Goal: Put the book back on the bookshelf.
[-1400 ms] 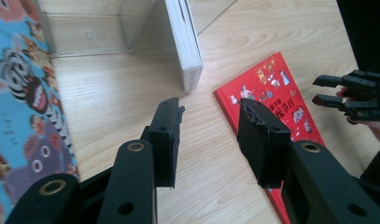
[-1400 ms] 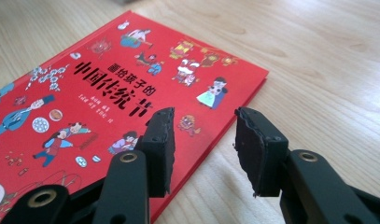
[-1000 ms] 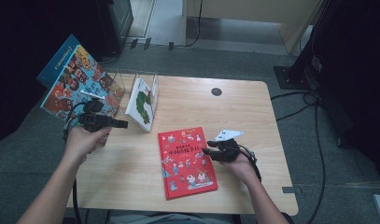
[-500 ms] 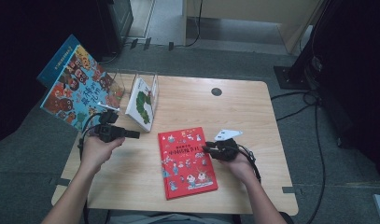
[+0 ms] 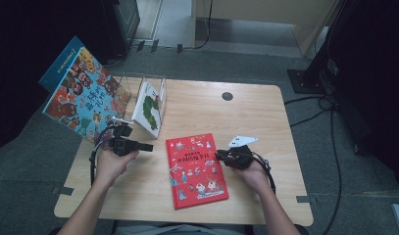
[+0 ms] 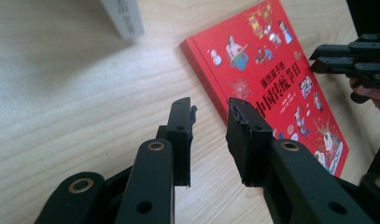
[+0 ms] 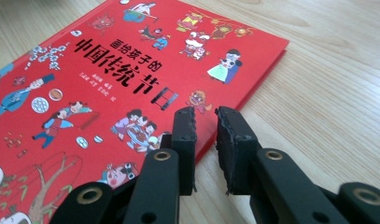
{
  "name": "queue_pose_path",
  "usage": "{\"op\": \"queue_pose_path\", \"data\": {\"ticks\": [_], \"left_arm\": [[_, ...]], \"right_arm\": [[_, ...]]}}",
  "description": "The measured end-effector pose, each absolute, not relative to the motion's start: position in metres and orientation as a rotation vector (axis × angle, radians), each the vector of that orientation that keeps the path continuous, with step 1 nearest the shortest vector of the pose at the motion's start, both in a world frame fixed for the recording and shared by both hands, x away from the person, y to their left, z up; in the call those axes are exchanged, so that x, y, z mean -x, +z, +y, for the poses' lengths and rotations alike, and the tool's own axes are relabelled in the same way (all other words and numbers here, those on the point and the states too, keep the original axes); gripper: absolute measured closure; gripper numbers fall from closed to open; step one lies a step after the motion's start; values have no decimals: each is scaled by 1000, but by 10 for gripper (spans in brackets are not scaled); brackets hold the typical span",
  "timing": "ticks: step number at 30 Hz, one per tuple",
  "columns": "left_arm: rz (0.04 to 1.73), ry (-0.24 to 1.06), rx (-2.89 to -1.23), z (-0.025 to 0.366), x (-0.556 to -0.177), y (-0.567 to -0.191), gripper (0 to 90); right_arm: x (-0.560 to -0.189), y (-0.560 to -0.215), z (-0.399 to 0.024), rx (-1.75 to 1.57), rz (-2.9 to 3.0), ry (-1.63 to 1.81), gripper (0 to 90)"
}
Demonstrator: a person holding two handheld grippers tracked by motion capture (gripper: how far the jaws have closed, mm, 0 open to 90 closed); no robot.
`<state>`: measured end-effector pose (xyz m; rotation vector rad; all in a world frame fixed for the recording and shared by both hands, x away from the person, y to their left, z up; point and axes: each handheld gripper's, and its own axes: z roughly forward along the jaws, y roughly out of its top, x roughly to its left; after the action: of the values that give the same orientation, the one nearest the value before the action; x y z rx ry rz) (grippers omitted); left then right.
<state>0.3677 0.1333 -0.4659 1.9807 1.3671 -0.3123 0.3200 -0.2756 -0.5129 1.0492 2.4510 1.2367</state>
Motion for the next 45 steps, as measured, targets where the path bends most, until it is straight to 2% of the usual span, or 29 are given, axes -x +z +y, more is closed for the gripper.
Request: {"op": "queue_pose_path", "data": {"ticks": [4, 9, 15, 20, 26, 45], "left_arm": [[1353, -313, -2003, 129, -365, -472, 797], [1344, -296, -2024, 119, -361, -481, 830], [1334, -357, -2049, 105, -360, -496, 896], [1320, -417, -2038, 91, -360, -503, 900], [1318, -432, -2057, 83, -360, -506, 900], [1298, -404, -2033, 68, -379, -506, 900]], "right_arm": [[-317, -513, -279, -1059, 2447, 1230, 806], [-314, -515, -281, -1073, 2459, 1202, 820], [-307, -517, -279, -1073, 2466, 1187, 876], [-303, -518, -280, -1083, 2471, 1186, 892], [-300, -519, -281, -1094, 2474, 1188, 892], [-297, -522, -285, -1162, 2384, 1180, 900]]}}
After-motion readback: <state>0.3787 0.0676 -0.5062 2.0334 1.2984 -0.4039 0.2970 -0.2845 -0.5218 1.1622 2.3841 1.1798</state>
